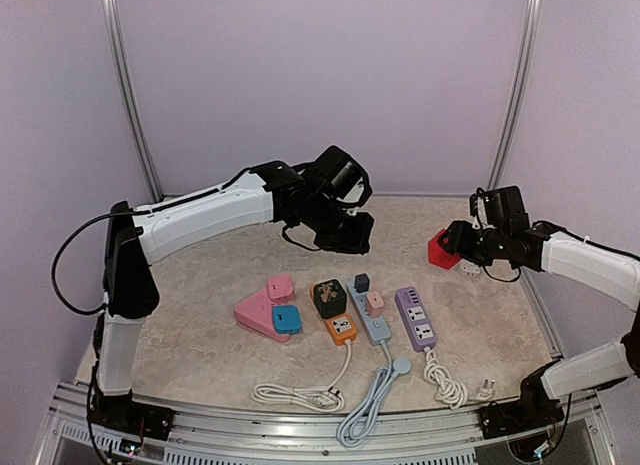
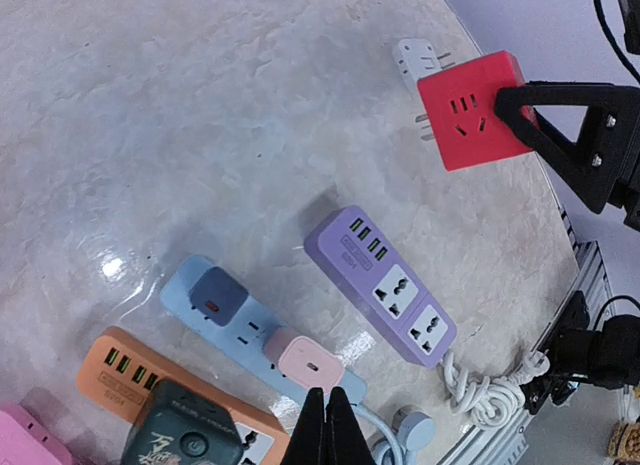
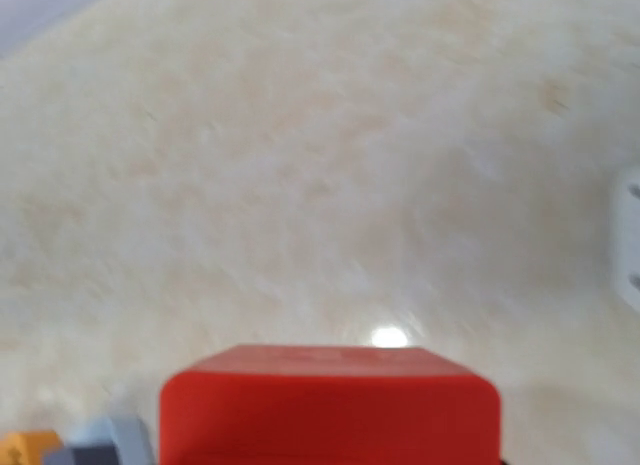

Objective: Pull the plug off the socket

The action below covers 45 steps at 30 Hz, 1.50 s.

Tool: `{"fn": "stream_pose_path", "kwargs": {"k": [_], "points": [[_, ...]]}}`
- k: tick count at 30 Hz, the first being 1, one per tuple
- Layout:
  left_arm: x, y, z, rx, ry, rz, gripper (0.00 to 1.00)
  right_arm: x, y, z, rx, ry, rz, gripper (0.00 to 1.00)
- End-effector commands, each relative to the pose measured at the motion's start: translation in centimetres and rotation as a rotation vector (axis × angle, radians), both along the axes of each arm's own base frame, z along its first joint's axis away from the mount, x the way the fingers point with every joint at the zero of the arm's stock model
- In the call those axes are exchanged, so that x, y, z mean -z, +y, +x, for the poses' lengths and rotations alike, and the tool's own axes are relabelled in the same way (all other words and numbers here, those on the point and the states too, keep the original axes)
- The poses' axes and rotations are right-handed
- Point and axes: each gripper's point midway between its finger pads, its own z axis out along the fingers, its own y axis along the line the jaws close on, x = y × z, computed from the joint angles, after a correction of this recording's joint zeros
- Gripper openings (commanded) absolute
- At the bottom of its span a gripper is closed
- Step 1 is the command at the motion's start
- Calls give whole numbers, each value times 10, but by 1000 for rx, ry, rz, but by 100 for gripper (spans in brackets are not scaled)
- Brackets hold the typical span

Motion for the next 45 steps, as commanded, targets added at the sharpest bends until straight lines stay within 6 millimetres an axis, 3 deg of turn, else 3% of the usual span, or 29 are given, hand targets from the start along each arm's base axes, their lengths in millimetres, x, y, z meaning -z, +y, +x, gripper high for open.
{"fn": "stream_pose_path", "kwargs": {"k": [1,2,8,20,29,34,45], "points": [[1,53,12,-139,26,10,0,-34,21,46,-86,-162,173,32],[-8,64,9,-159,20,2,0,-33,21,53,-92,-169,195,32],[-11,108,3,-253,27,1,1,-11,24,88,-106,-160,257,34],[-5,141,-8,-351,34,16,1,51,33,137,-133,-72,376,33],[3,130,-6,-319,56,19,1,77,28,135,-121,-25,390,41],[3,124,-6,-303,57,16,0,86,22,129,-120,-5,397,50],[2,121,-7,-295,53,20,0,99,12,120,-106,29,385,59]]}}
